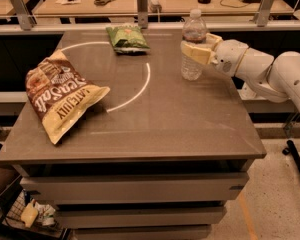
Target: Place water bottle upright
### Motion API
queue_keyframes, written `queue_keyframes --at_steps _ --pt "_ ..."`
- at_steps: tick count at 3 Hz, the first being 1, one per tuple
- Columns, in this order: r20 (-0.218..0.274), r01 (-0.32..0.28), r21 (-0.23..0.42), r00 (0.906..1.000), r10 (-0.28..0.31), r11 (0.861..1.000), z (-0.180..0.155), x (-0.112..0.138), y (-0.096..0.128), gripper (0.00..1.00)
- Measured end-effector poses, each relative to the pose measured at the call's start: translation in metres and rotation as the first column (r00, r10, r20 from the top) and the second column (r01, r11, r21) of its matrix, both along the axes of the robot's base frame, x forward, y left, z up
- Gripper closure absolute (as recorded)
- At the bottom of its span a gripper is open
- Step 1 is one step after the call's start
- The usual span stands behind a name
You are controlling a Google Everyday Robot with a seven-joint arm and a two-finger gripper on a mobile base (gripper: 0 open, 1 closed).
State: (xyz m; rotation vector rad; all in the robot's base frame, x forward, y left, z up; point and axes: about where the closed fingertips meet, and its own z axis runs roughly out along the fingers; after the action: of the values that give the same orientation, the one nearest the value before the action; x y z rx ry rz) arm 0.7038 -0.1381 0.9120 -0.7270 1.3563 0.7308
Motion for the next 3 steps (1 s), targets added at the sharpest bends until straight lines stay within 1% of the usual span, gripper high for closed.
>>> queue_keyframes --at_steps 2,3 --pt "0.000 -0.005 0.000 1.0000 0.005 1.000 0.0004 0.0000 0.0032 0.13" --pt "0.001 -0.009 0.000 1.0000 0.009 1.000 0.0009 0.0001 0.0063 0.00"
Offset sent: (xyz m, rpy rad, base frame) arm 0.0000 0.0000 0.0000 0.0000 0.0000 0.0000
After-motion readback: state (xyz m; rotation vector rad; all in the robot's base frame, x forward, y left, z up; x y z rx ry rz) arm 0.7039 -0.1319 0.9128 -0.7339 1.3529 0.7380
